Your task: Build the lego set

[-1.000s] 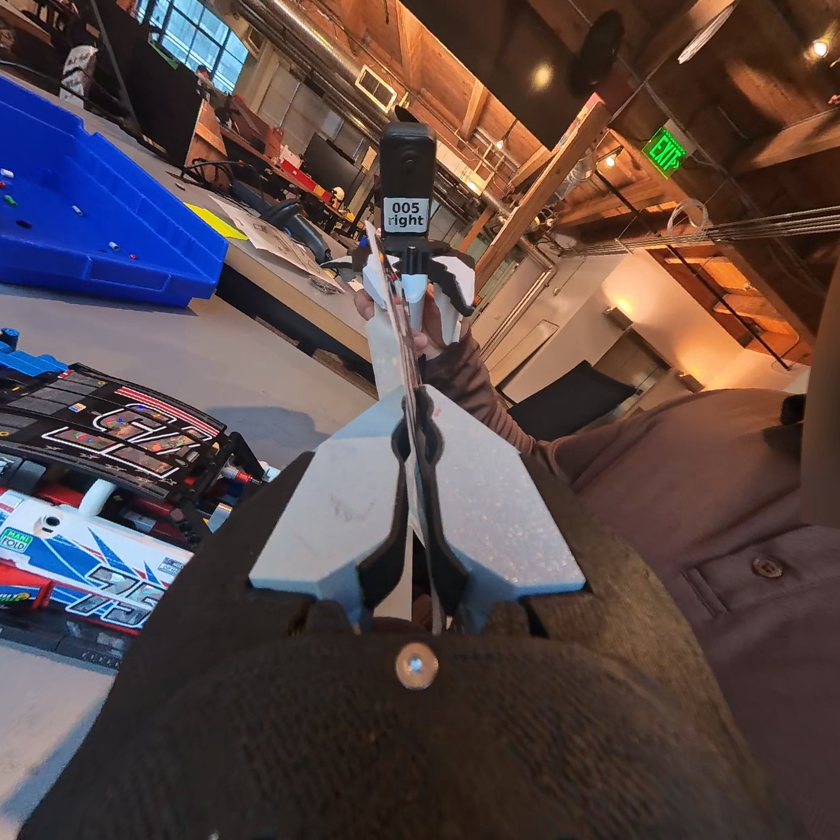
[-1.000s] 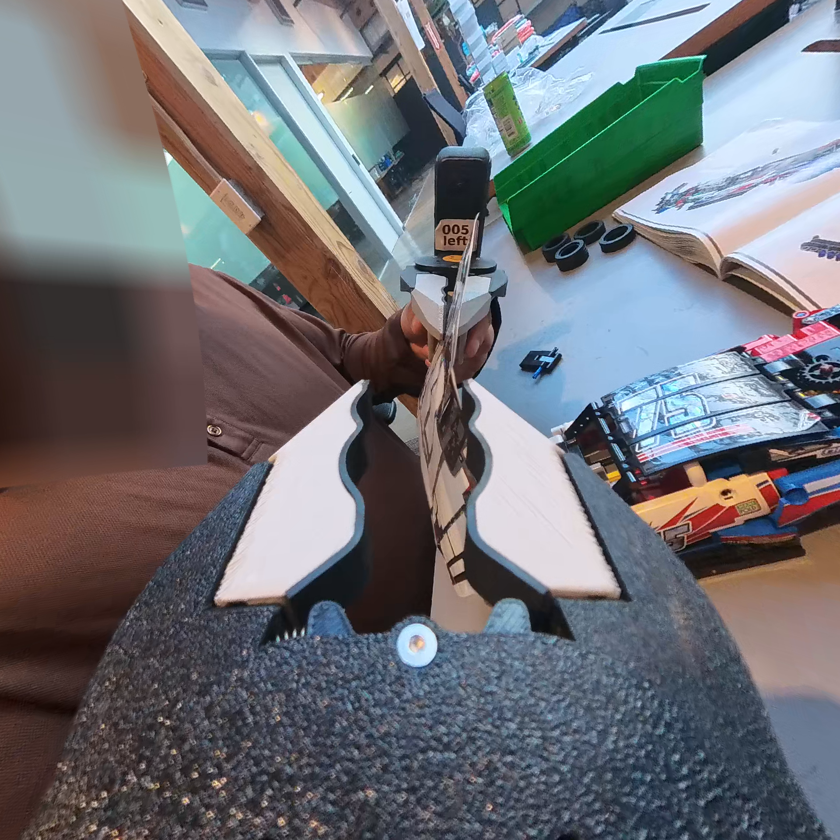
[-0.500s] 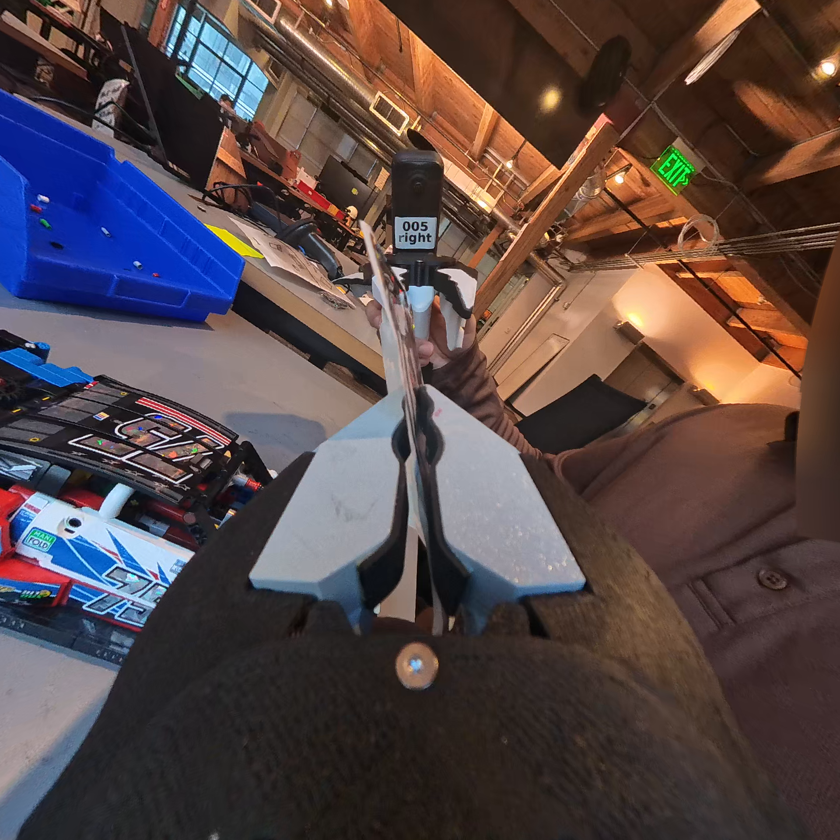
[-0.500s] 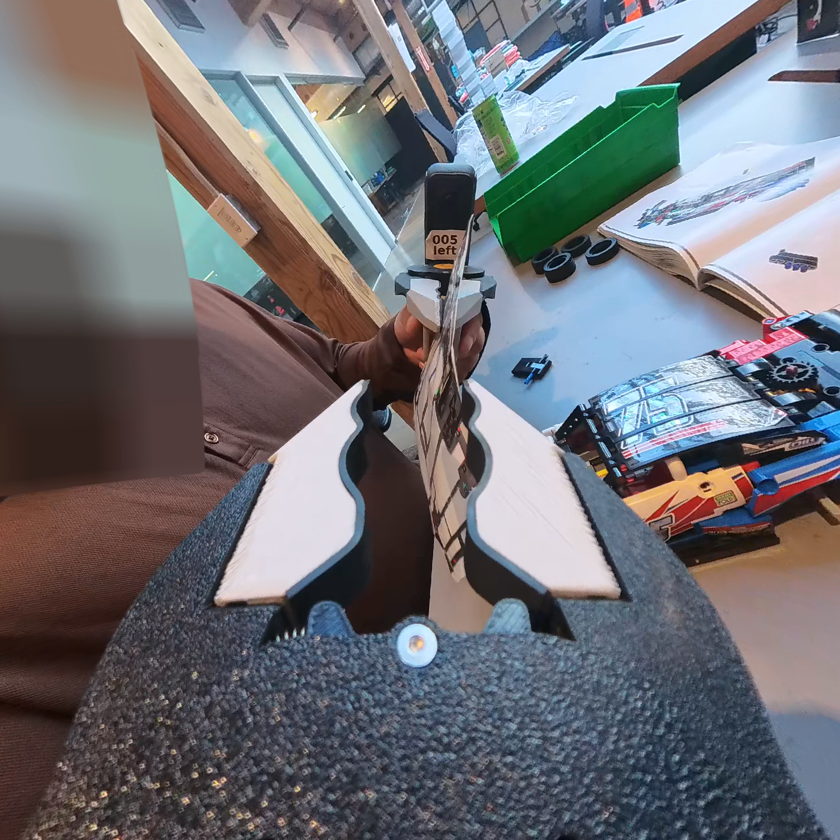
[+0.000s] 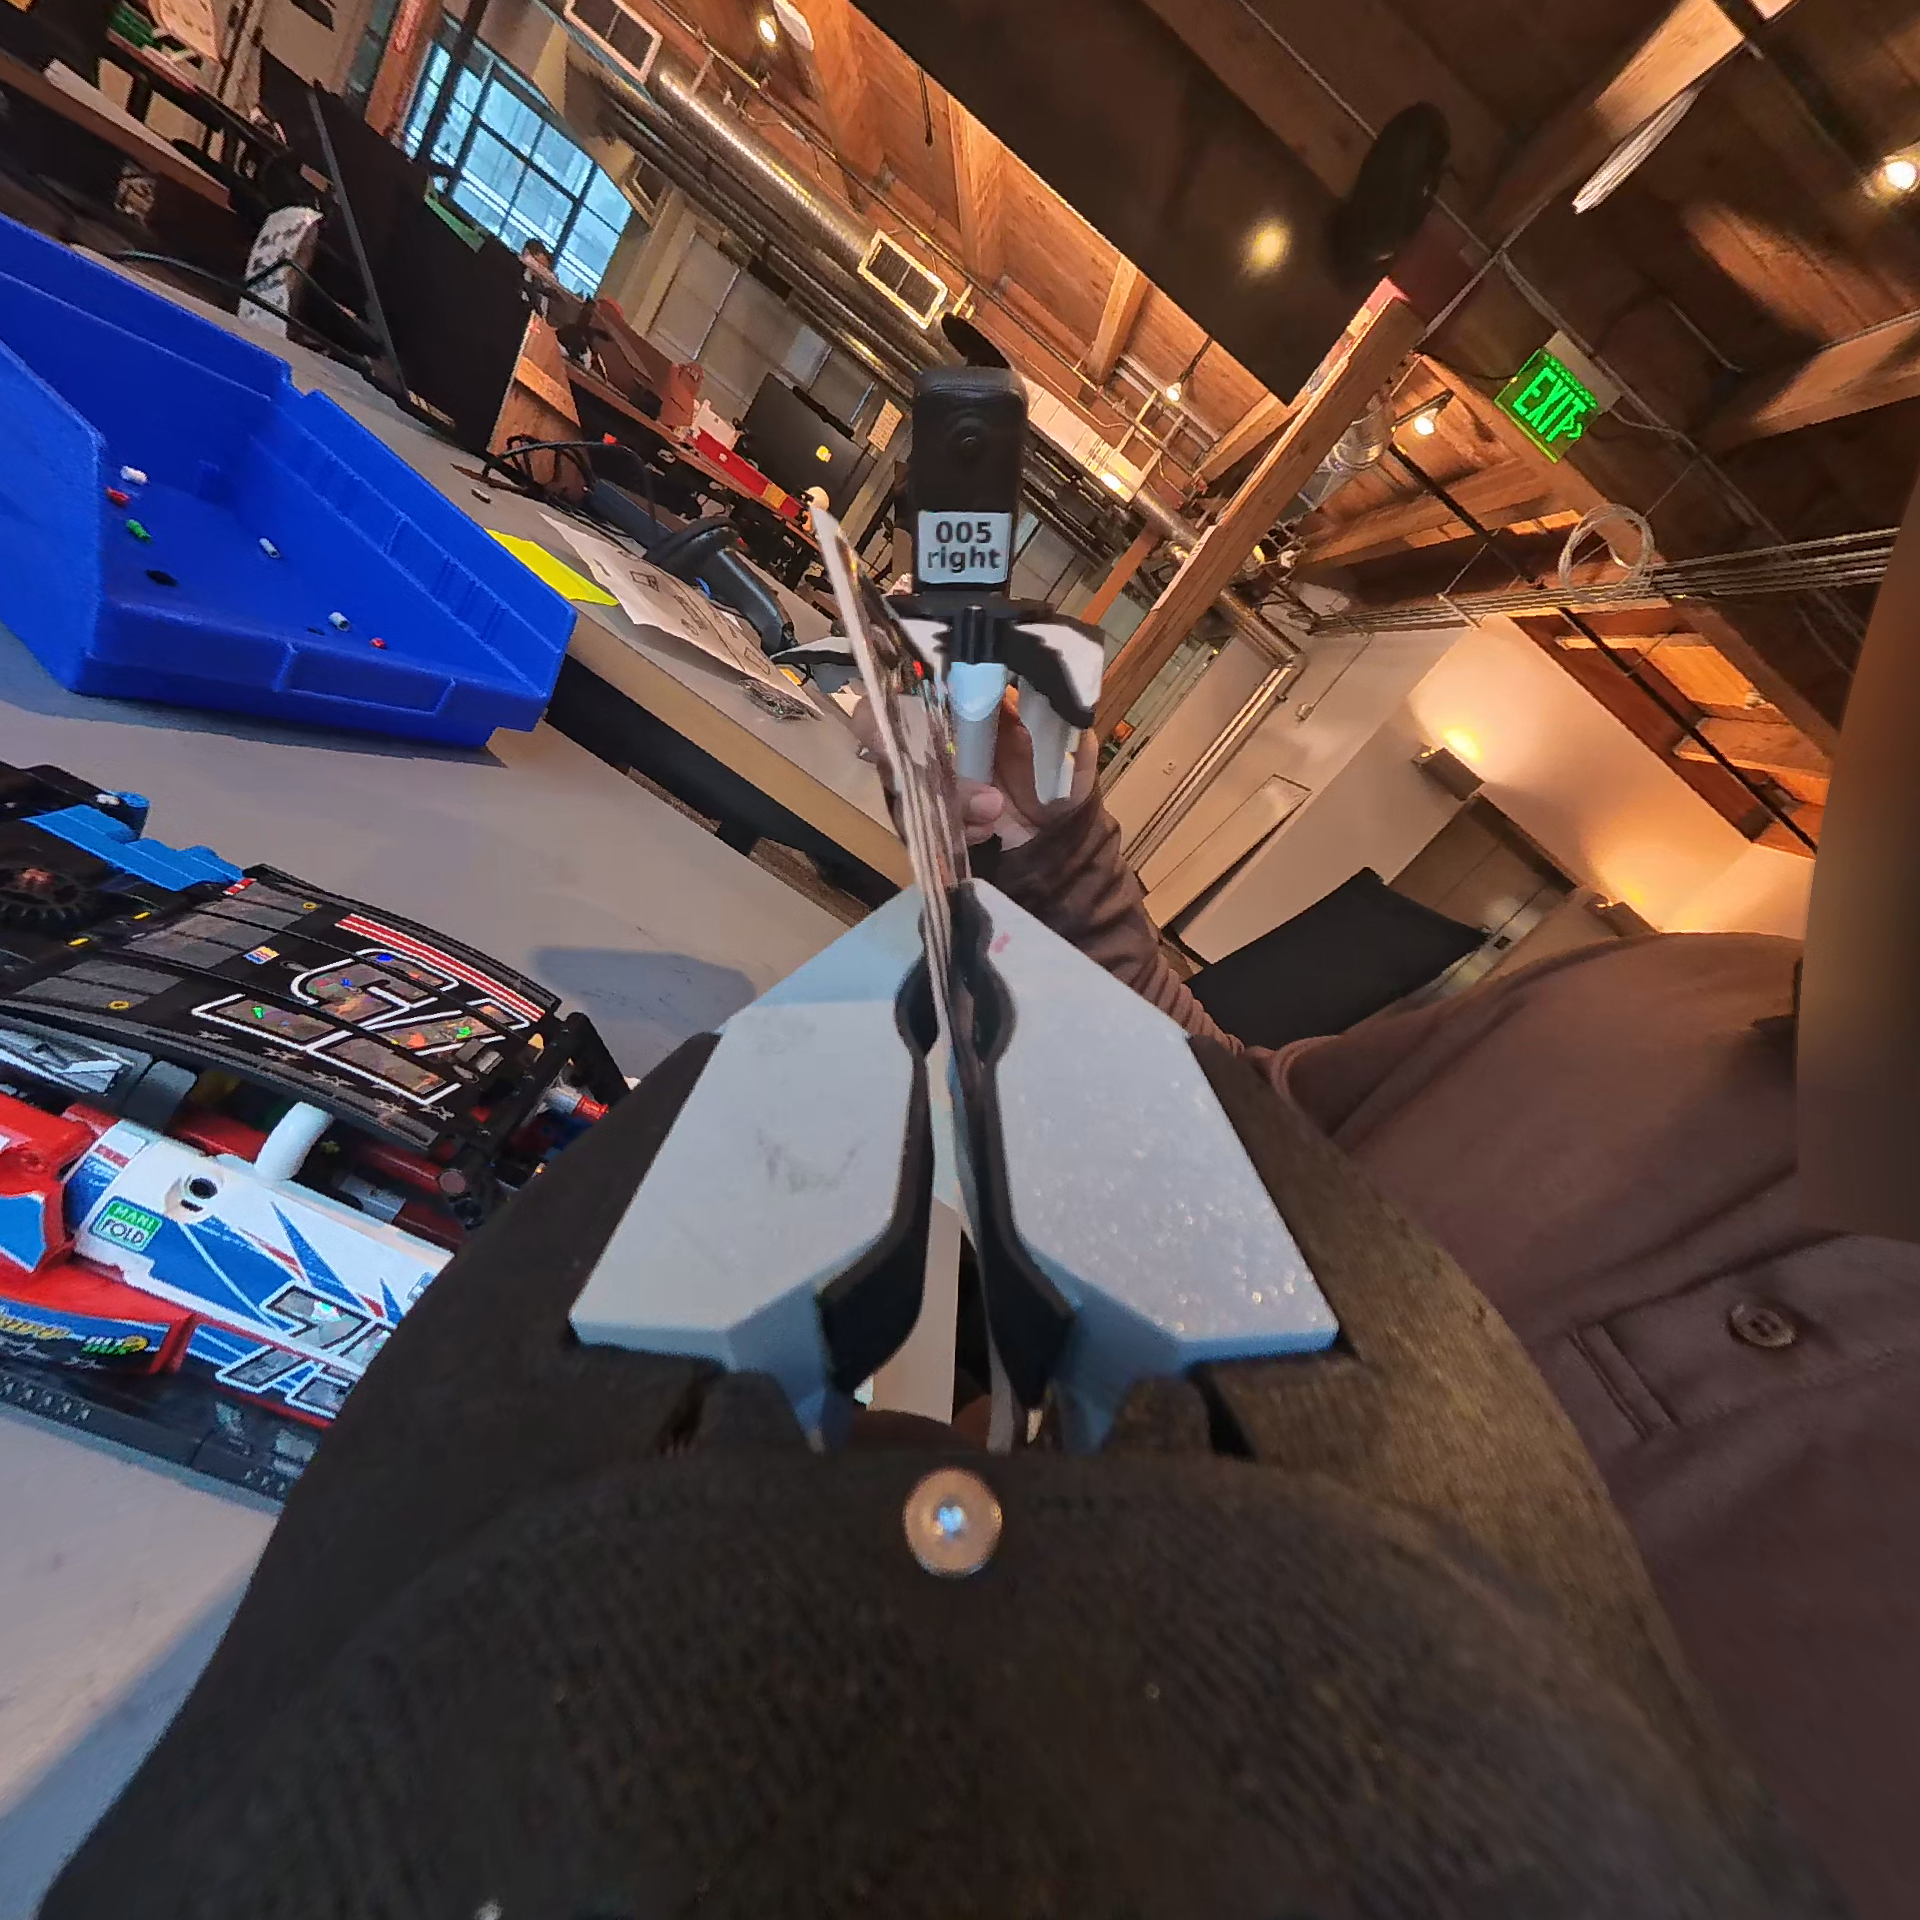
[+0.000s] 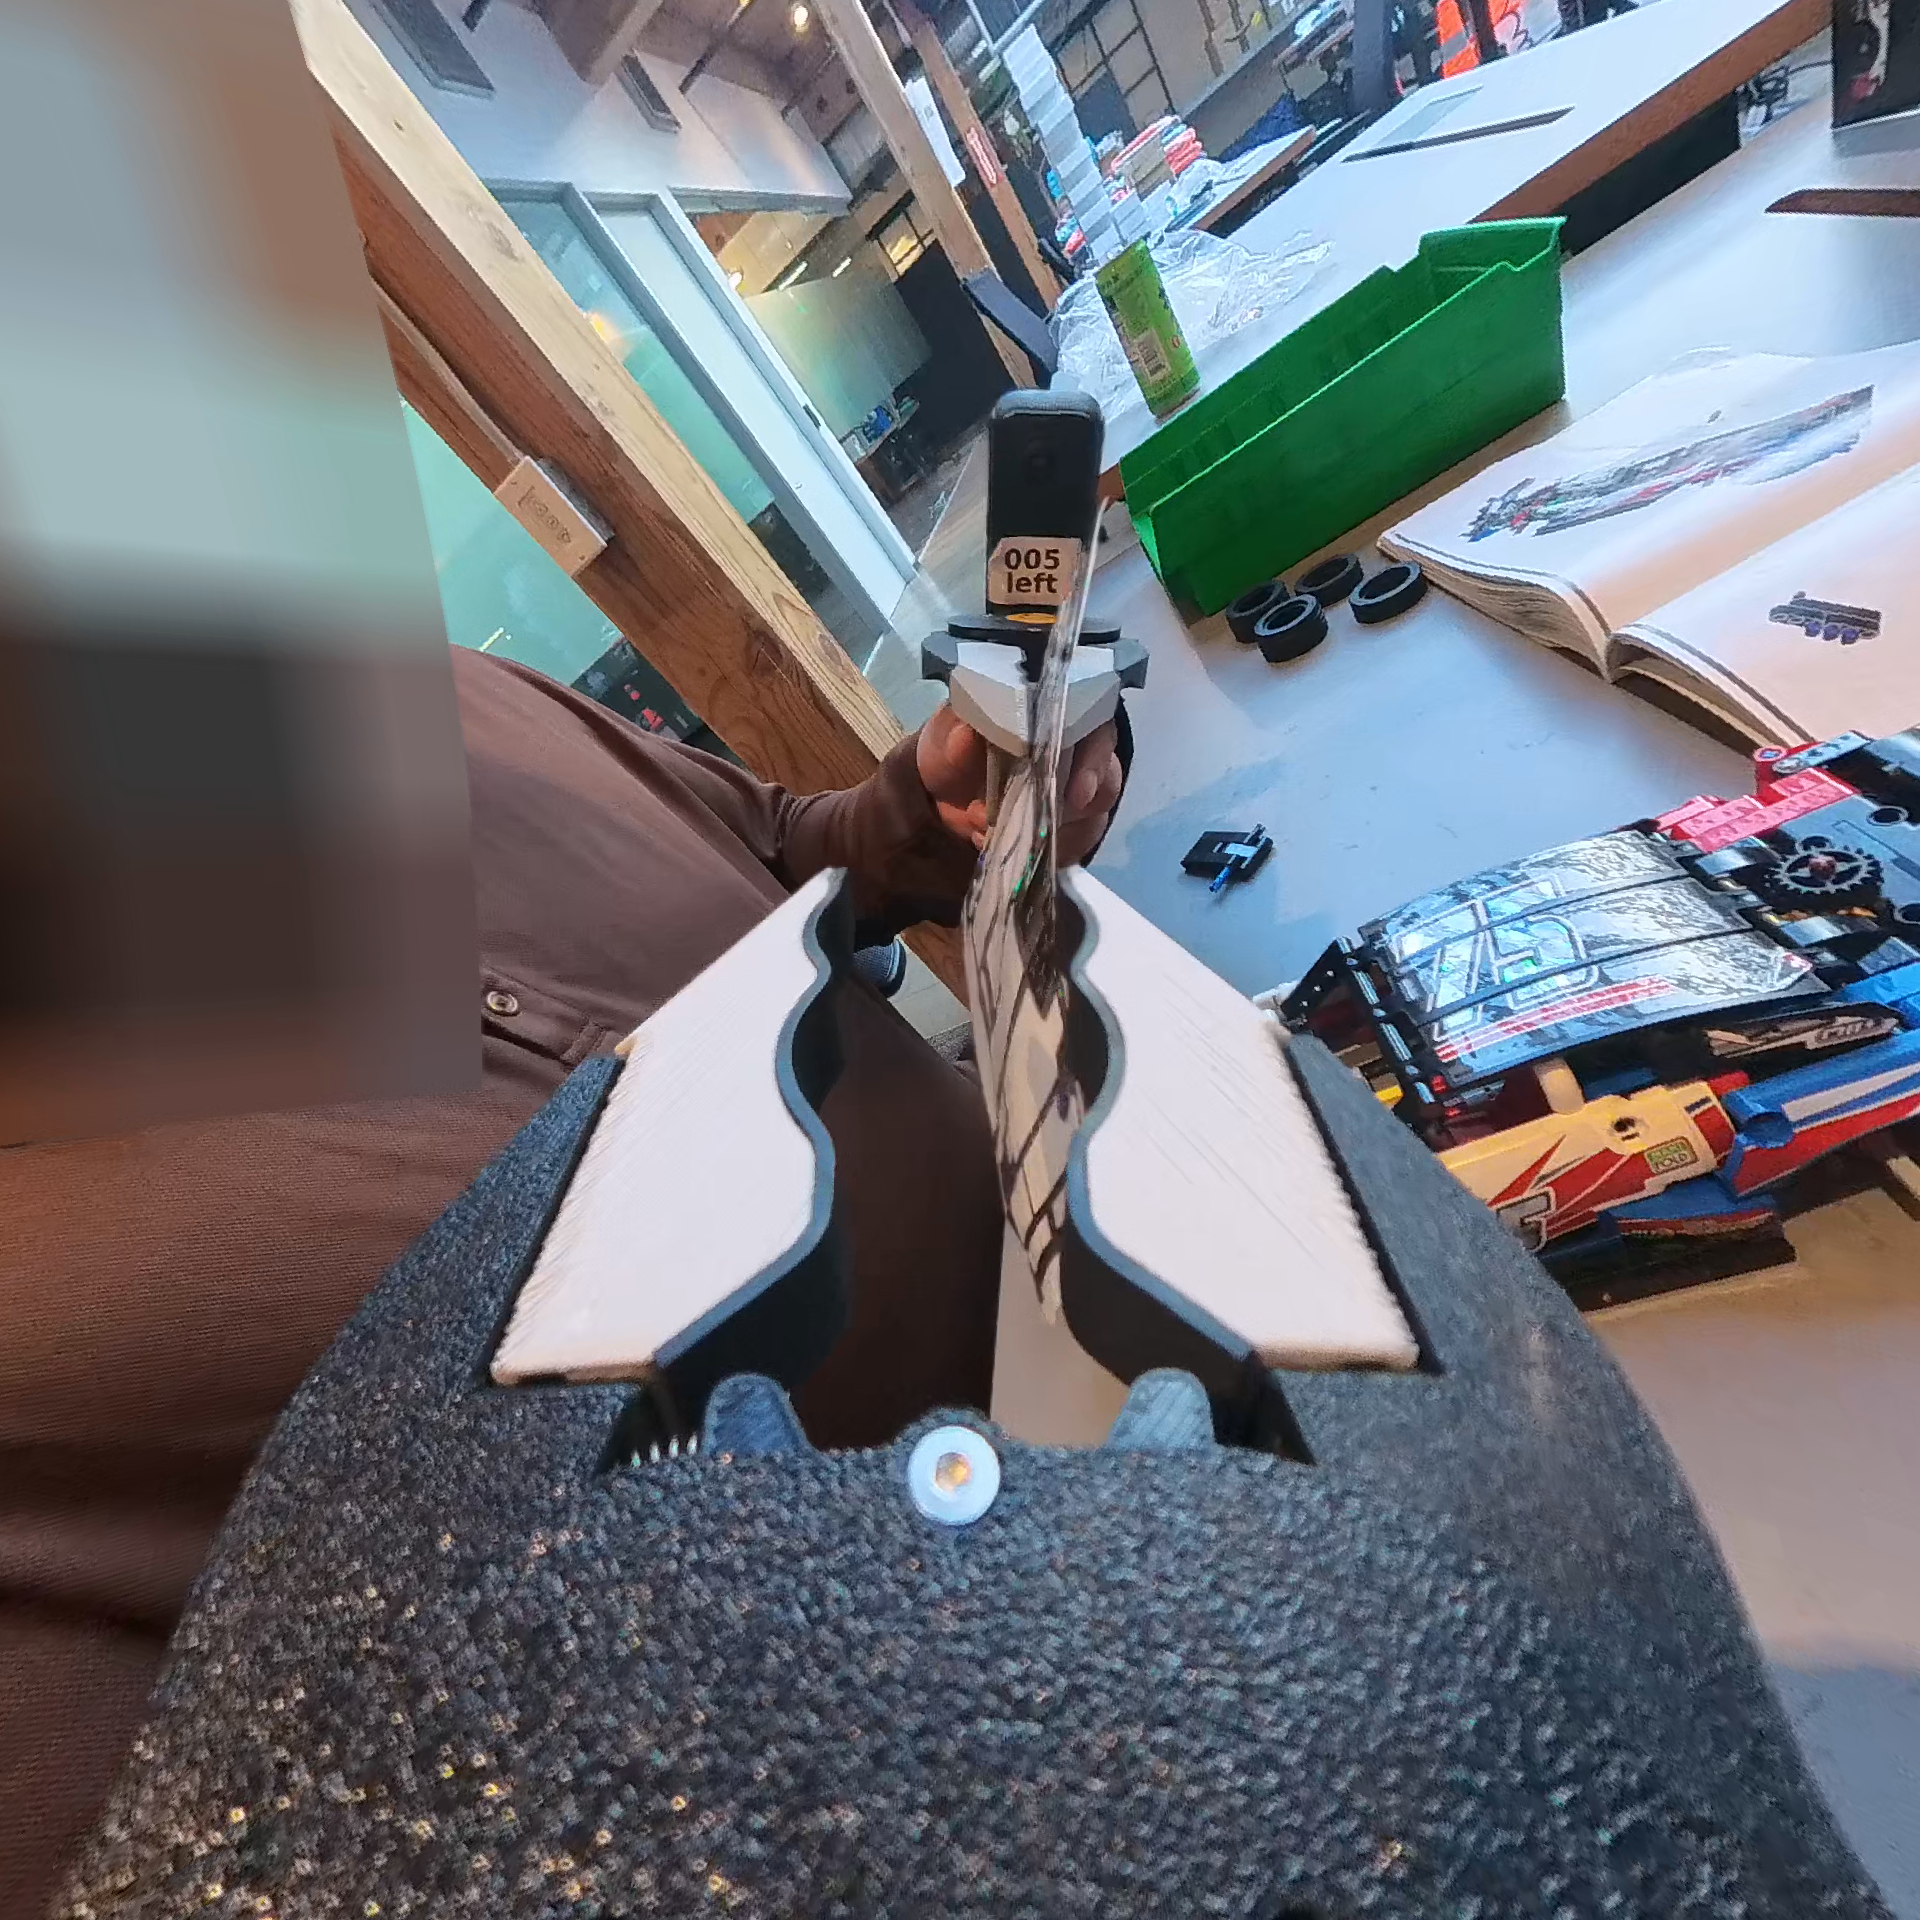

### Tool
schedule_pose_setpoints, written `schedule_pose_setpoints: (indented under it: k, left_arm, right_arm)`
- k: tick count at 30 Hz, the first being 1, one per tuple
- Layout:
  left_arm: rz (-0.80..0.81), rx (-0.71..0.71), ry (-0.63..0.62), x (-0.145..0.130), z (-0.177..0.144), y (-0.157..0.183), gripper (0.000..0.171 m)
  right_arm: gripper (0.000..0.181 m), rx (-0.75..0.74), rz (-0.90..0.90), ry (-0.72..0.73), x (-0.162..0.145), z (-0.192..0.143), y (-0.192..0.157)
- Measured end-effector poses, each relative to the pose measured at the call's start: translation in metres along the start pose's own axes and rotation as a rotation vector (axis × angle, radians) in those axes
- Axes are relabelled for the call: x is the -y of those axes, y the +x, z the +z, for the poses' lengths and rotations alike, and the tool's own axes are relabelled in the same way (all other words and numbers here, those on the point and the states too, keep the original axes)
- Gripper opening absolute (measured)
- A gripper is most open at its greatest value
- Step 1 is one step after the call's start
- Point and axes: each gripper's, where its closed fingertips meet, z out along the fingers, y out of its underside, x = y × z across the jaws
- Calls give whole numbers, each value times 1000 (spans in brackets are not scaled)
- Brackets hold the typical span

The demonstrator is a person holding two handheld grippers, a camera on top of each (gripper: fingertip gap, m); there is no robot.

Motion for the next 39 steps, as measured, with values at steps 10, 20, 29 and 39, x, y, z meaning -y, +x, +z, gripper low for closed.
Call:
schedule_pose_setpoints:
  k: [10,20,29,39]
  left_arm:
    - [-2,0,8,2,-1,1,0]
    - [1,-30,10,4,-3,6,0]
    - [-54,-194,38,5,-9,29,0]
    - [82,-19,-37,3,-19,7,0]
  right_arm:
    - [39,-6,0,5,1,-2,0]
    - [47,-36,42,-22,-14,9,27]
    - [49,-36,47,-44,-23,28,40]
    - [0,145,18,-49,-26,38,9]
